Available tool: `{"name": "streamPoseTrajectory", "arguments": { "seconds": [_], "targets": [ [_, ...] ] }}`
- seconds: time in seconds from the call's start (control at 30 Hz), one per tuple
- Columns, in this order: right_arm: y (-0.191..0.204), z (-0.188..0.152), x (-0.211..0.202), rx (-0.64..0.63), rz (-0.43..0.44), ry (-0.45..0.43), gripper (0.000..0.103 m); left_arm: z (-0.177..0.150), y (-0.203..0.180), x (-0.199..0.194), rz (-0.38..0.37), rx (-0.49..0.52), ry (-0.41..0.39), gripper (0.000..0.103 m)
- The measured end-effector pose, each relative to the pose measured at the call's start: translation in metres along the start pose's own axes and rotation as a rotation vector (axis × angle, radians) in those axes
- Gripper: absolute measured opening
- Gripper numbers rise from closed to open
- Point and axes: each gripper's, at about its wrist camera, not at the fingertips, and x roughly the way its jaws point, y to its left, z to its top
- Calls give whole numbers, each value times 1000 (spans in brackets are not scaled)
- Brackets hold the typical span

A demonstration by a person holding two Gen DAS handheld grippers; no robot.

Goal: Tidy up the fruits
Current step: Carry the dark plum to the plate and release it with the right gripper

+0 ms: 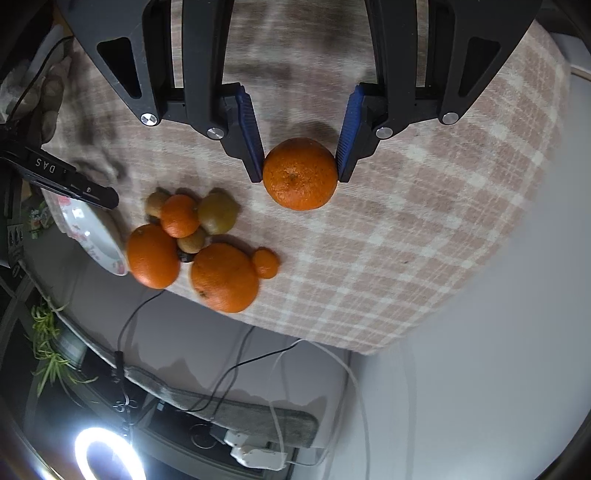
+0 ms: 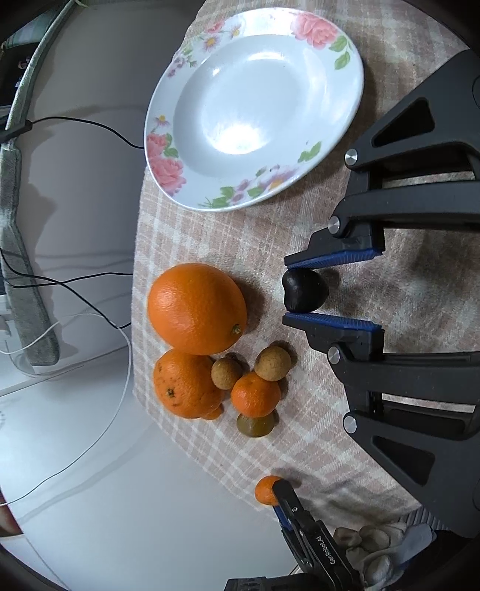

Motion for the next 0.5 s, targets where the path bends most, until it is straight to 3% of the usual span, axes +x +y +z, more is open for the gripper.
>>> {"name": "streamPoseTrajectory", "arguments": {
  "seconds": [0.5],
  "targets": [
    [-47,3,-60,54,-58,-117,25,31,-102,14,-208,148,-11,38]
  ]
}}
